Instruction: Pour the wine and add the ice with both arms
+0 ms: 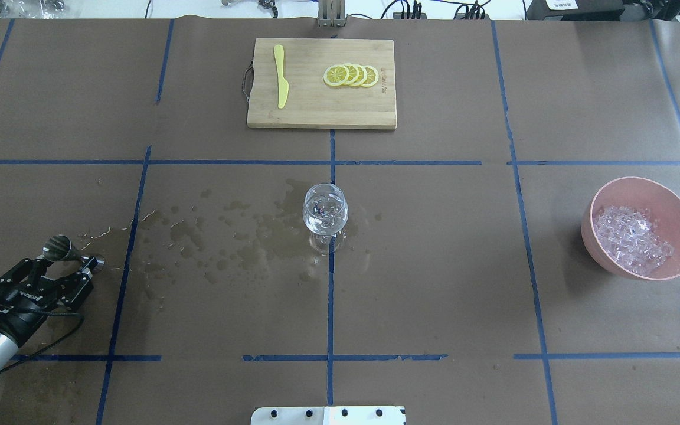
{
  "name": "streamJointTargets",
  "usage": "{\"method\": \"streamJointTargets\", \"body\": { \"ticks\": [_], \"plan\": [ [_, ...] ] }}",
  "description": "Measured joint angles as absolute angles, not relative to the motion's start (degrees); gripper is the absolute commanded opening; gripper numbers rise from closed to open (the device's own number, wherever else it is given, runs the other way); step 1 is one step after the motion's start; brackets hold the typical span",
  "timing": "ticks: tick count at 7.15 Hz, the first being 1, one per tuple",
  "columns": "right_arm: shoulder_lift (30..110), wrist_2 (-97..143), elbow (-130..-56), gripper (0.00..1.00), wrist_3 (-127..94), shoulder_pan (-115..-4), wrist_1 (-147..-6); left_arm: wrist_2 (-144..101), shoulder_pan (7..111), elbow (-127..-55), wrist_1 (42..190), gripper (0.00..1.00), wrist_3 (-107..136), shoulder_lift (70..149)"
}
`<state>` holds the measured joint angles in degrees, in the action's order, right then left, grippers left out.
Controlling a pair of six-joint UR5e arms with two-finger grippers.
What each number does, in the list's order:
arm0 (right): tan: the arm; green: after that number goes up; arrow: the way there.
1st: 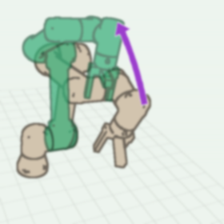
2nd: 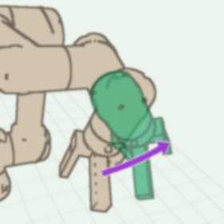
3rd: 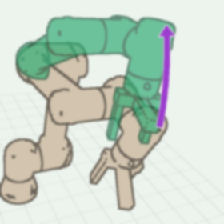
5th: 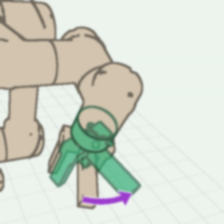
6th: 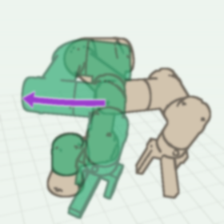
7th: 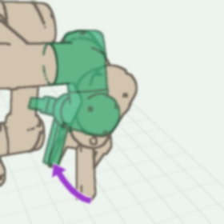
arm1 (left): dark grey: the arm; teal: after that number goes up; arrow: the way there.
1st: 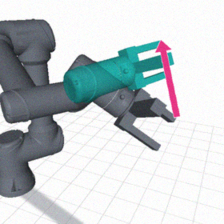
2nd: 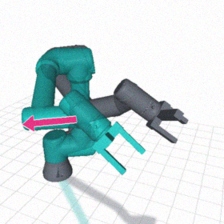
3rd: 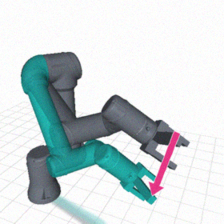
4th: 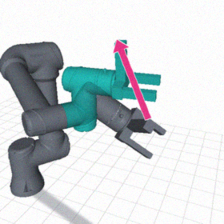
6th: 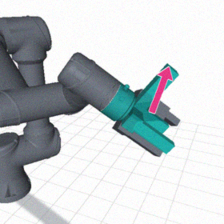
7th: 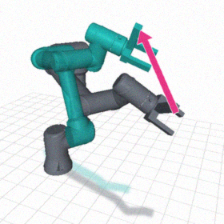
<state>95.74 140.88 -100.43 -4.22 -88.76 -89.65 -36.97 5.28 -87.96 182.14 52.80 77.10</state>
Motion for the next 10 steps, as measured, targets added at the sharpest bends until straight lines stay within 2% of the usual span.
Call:
{"method": "streamJointTargets", "body": {
  "ticks": [3, 6, 8, 10],
  "plan": [
    [95.85, 141.08, -100.46, 1.00, -4.22, -88.77, -89.70, -46.93, 5.28, -90.38, 181.70, 1.00, 49.42, 72.16],
    [95.86, 141.57, -100.62, 1.00, -4.30, -88.69, -89.66, -53.11, 7.18, -96.59, 181.58, 1.00, 47.40, 62.53],
    [95.89, 142.29, -101.76, 1.00, -4.27, -88.47, -89.59, -62.59, 17.11, -96.89, 179.77, 1.00, 47.27, 60.41],
    [96.41, 142.51, -105.31, 1.00, -4.29, -86.41, -89.60, -83.00, 33.67, -96.74, 174.23, 1.00, 42.95, 62.51]
  ]
}}
